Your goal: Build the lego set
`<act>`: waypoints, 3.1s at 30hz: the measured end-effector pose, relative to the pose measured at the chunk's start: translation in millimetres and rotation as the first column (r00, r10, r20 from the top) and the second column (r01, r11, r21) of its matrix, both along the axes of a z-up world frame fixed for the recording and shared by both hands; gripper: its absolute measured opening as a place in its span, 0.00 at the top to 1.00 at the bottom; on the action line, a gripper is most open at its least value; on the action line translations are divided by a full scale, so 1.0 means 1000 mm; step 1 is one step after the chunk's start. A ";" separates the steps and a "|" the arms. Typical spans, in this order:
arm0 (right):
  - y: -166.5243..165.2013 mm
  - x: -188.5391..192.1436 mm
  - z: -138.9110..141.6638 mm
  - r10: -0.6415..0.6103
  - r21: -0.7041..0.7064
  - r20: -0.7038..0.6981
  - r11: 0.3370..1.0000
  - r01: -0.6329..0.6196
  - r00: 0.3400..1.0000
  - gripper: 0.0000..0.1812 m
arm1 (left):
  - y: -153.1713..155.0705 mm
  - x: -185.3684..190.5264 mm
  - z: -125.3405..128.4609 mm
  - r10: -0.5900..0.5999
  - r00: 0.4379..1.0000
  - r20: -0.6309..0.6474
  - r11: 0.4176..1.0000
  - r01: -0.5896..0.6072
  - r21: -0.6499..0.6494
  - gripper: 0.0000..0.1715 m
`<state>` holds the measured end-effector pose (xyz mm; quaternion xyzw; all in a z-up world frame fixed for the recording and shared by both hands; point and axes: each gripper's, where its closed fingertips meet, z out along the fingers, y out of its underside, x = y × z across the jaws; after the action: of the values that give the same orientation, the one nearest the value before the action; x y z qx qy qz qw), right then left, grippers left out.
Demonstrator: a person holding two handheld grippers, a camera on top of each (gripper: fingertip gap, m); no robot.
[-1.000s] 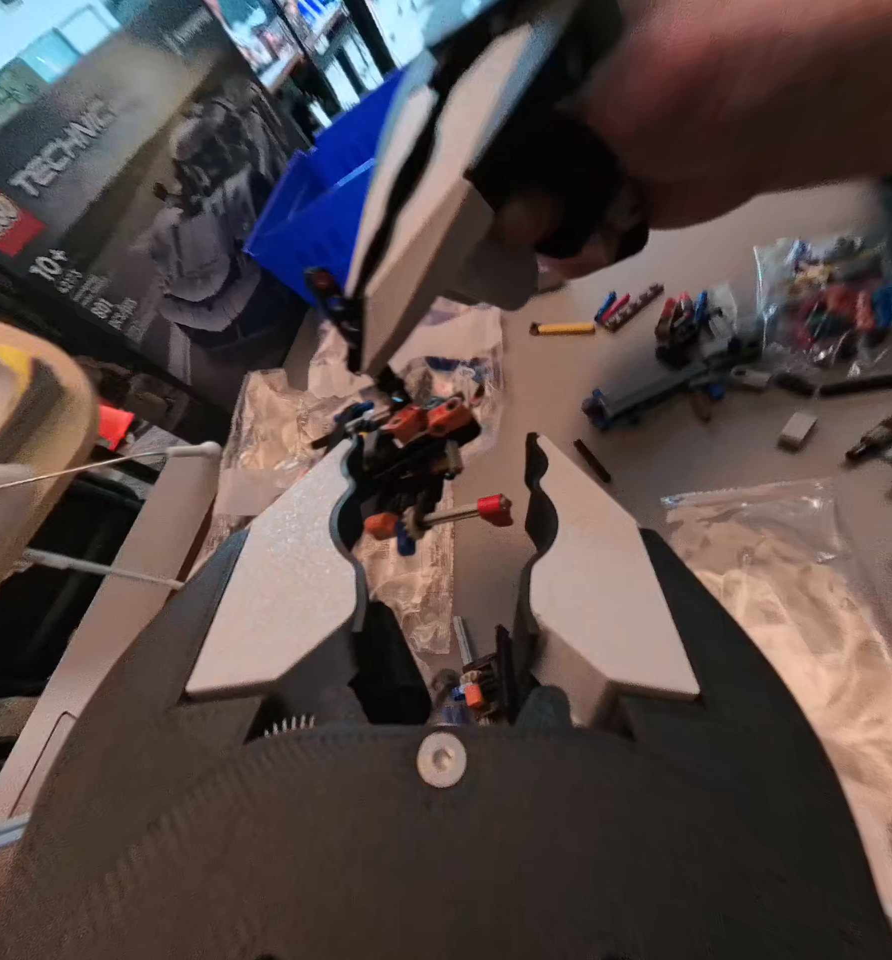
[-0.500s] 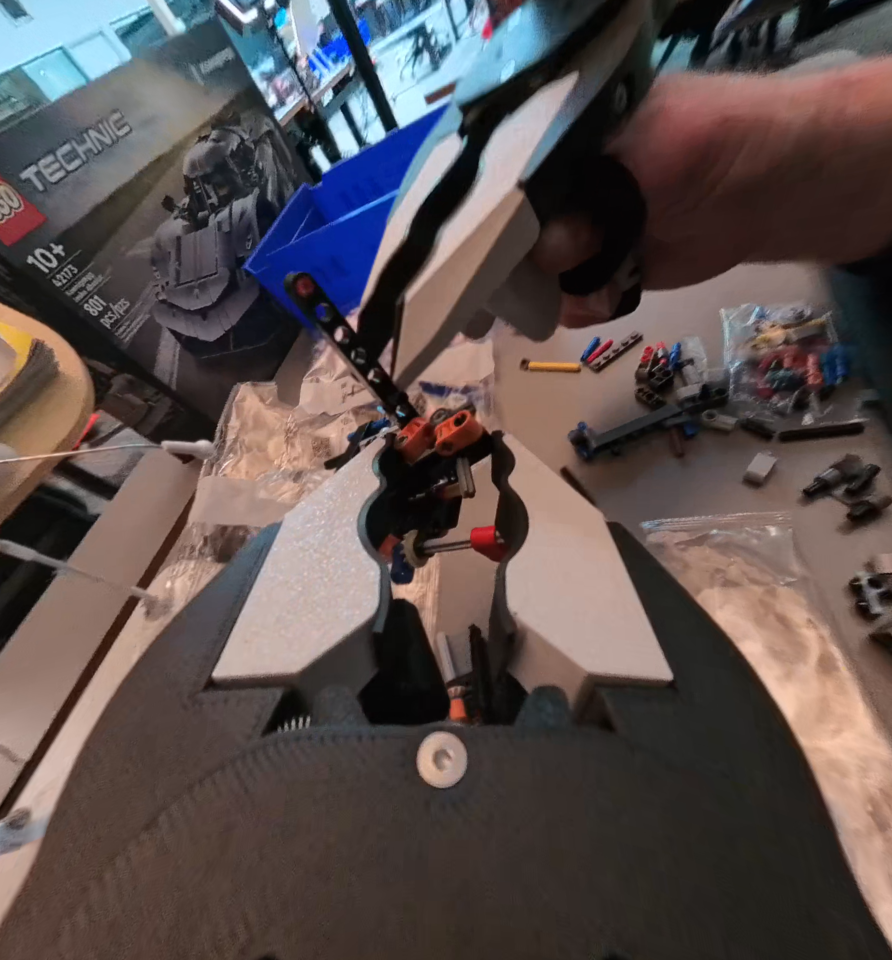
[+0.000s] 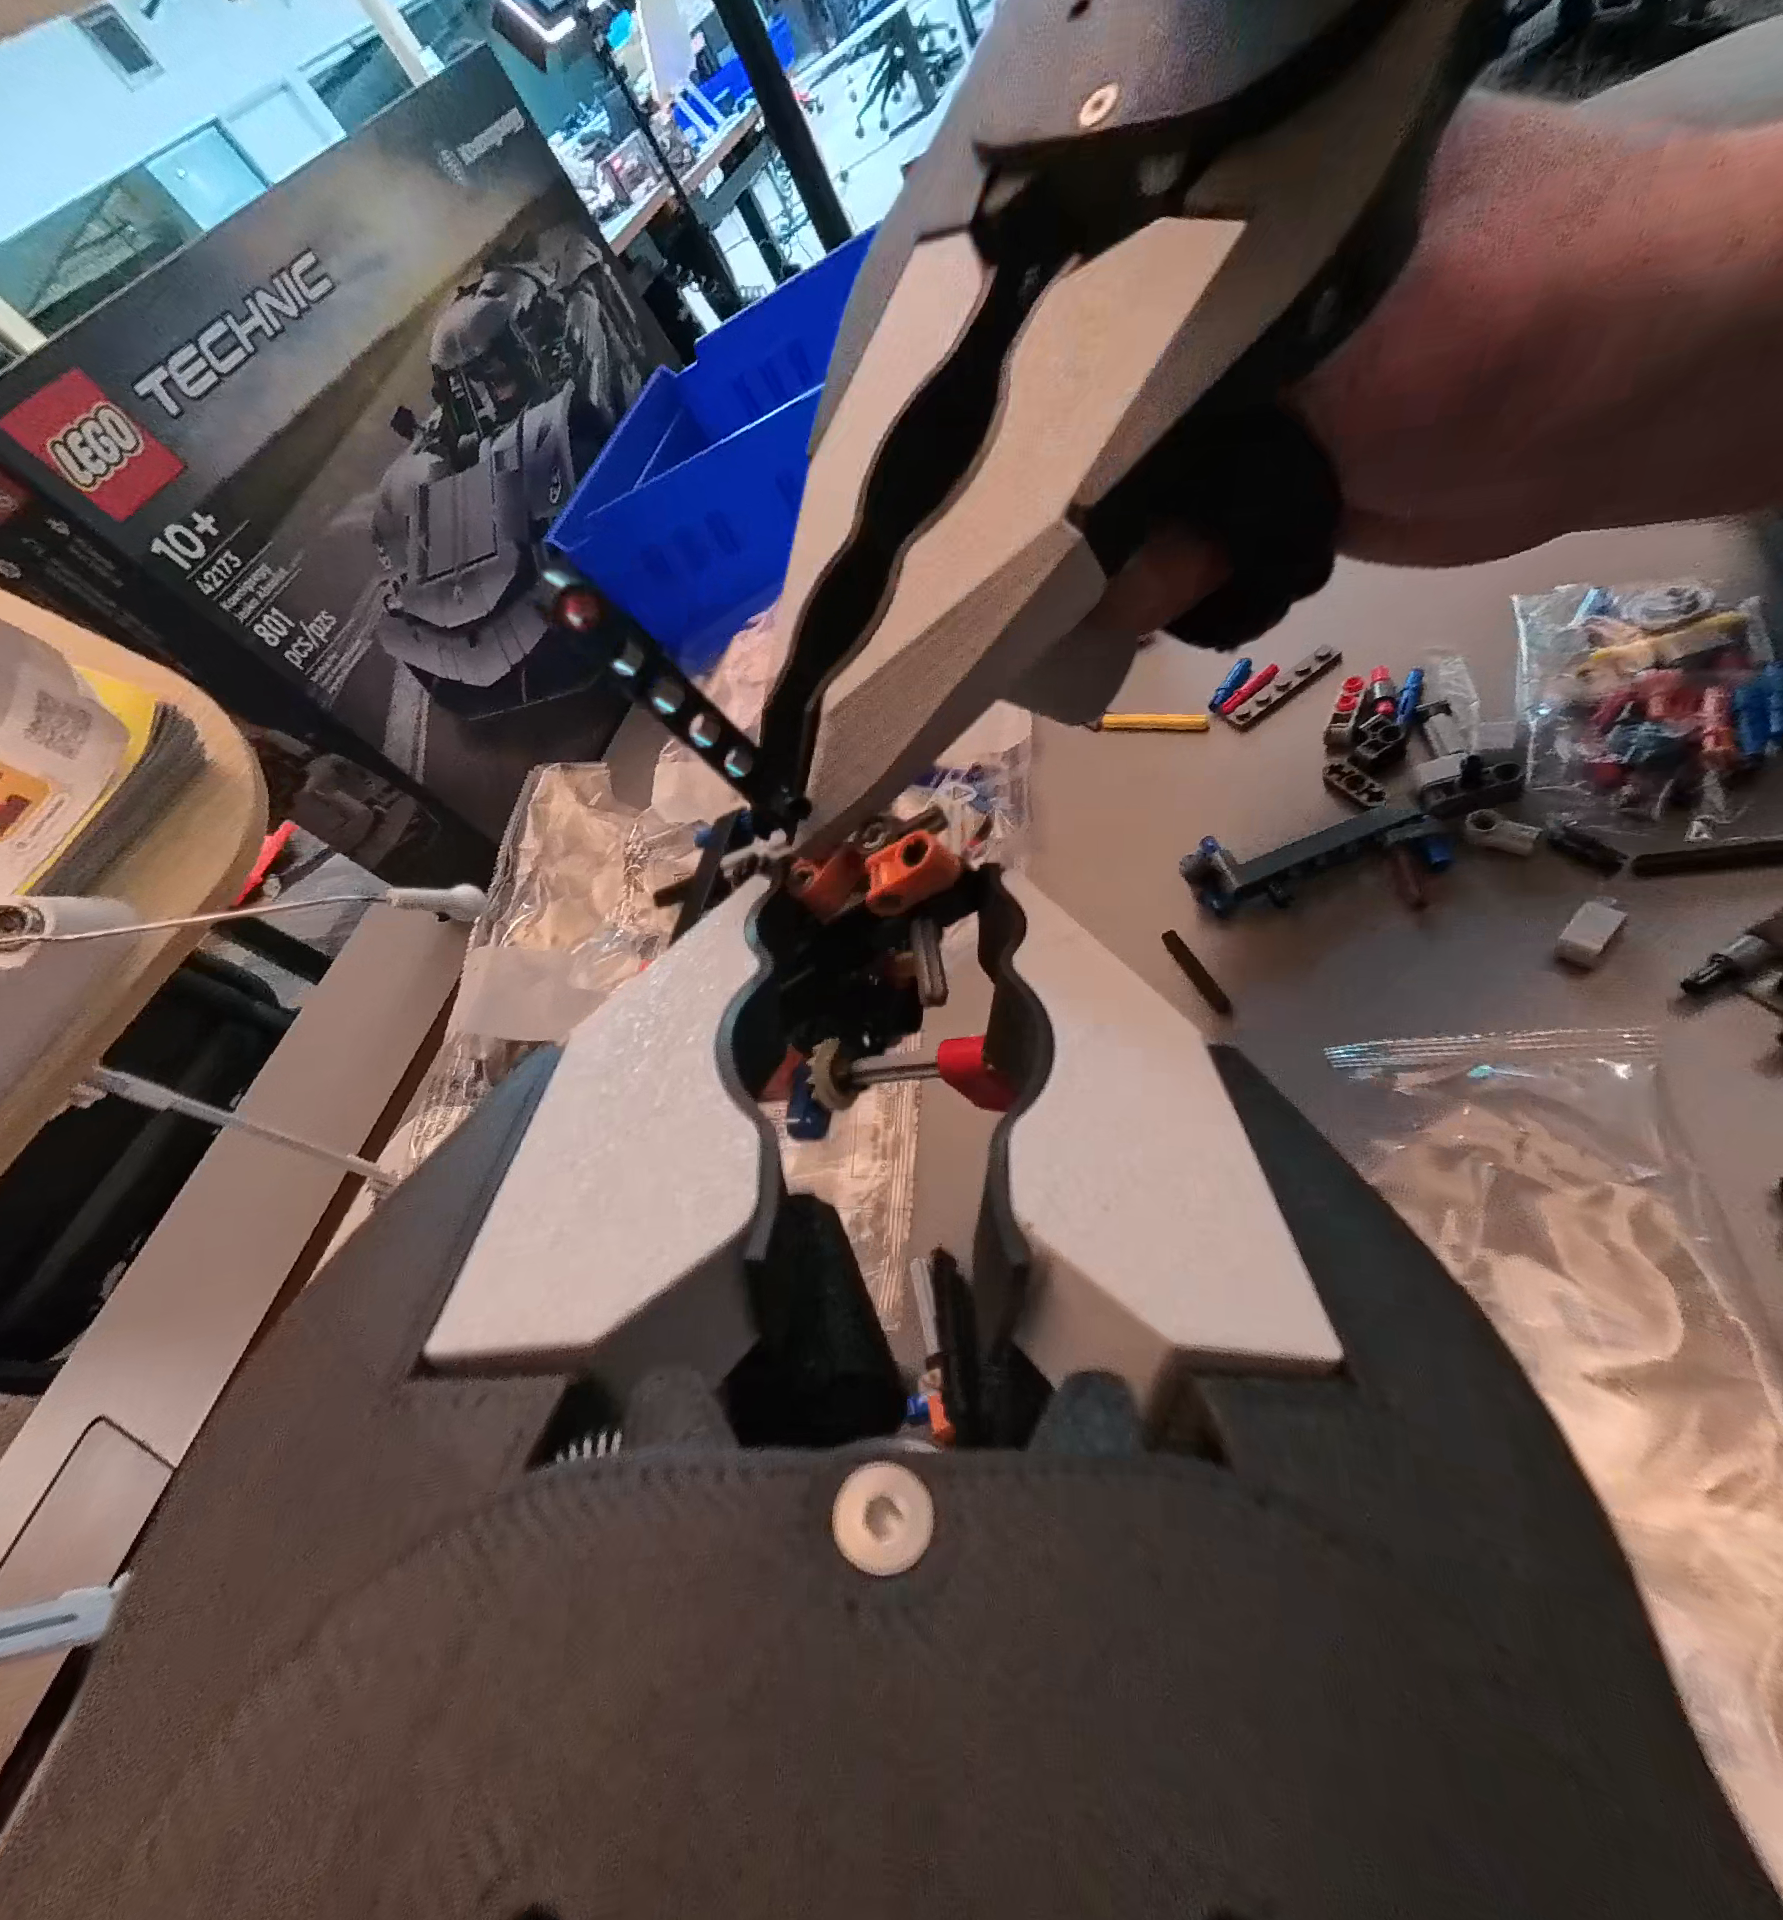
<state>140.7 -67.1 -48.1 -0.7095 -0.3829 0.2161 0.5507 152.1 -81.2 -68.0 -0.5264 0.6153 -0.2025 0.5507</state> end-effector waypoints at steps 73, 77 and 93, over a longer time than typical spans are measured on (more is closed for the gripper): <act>-0.044 0.003 0.012 0.299 0.045 -0.025 0.954 -0.298 0.954 0.94 | -0.011 -0.038 0.029 -0.180 0.945 0.274 0.910 0.266 -0.319 0.96; -0.038 0.010 0.024 0.287 0.023 -0.161 0.958 -0.287 0.944 0.90 | -0.010 -0.038 0.022 -0.183 0.959 0.216 0.929 0.241 -0.281 0.97; -0.045 -0.008 0.006 0.332 0.006 -0.064 0.943 -0.332 0.941 0.98 | -0.029 -0.031 0.024 -0.267 0.943 0.197 0.922 0.309 -0.234 0.96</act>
<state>132.4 -112.3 -41.8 -0.6288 -0.4788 0.3292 0.5166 120.6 -110.2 -43.8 -0.4799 0.6073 -0.4030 0.4883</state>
